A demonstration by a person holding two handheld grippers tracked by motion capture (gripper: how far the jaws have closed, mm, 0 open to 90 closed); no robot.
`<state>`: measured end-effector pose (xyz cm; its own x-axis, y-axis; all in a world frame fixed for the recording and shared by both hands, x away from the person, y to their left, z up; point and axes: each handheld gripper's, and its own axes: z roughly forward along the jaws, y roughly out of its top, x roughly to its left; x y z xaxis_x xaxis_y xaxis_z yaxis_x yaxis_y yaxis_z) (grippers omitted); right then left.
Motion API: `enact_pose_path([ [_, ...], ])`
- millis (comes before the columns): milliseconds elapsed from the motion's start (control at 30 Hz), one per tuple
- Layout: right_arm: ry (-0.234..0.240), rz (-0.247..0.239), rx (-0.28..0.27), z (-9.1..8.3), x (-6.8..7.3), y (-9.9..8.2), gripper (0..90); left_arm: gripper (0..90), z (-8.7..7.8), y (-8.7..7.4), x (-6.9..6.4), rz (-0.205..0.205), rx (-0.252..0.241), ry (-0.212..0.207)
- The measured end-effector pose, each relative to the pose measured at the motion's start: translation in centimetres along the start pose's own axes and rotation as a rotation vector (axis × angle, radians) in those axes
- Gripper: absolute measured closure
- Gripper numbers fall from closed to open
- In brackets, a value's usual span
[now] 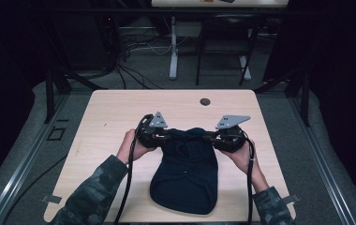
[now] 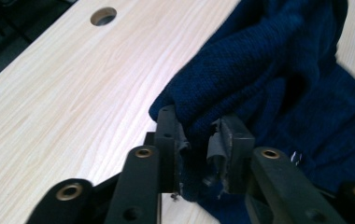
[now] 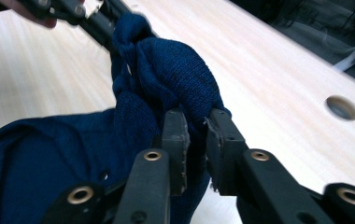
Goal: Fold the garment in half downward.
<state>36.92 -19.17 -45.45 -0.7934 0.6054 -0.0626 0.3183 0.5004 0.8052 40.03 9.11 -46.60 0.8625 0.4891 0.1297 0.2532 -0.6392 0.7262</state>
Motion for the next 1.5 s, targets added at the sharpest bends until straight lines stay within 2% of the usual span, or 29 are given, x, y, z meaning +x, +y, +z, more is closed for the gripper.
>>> enact_pose_path([
  [100, 0.038, 0.041, 0.030, 0.1, -0.1, -0.2, 74.9, 75.0, -0.2, -0.2, -0.2, 0.000, -0.015, 0.005],
  [233, 0.059, 0.078, 0.052, 0.1, 0.0, -0.6, 69.4, 75.0, -0.5, -0.4, -0.7, 0.012, -0.034, 0.022],
  [400, 0.088, 0.093, 0.087, 0.3, 0.4, -1.2, 62.9, 75.5, -0.7, -0.6, -1.4, 0.039, -0.055, 0.043],
  [533, 0.100, 0.082, 0.114, 0.5, 0.8, -1.6, 61.8, 75.2, -0.9, -0.8, -1.8, 0.059, -0.059, 0.049],
  [600, 0.098, 0.082, 0.111, 0.6, 1.0, -1.8, 62.4, 74.9, -0.9, -0.9, -2.0, 0.062, -0.061, 0.049],
  [767, 0.070, 0.038, 0.107, 0.4, 1.7, -2.5, 70.8, 72.2, -1.2, -1.5, -2.6, 0.079, -0.058, 0.060],
  [1000, 0.075, 0.009, 0.125, 0.5, 2.6, -3.2, 73.3, 70.6, -1.4, -2.5, -3.3, 0.084, -0.057, 0.034],
  [1500, 0.084, -0.038, 0.142, 0.1, 4.7, -4.4, 76.0, 70.6, -2.1, -4.8, -5.3, 0.064, -0.061, -0.032],
])
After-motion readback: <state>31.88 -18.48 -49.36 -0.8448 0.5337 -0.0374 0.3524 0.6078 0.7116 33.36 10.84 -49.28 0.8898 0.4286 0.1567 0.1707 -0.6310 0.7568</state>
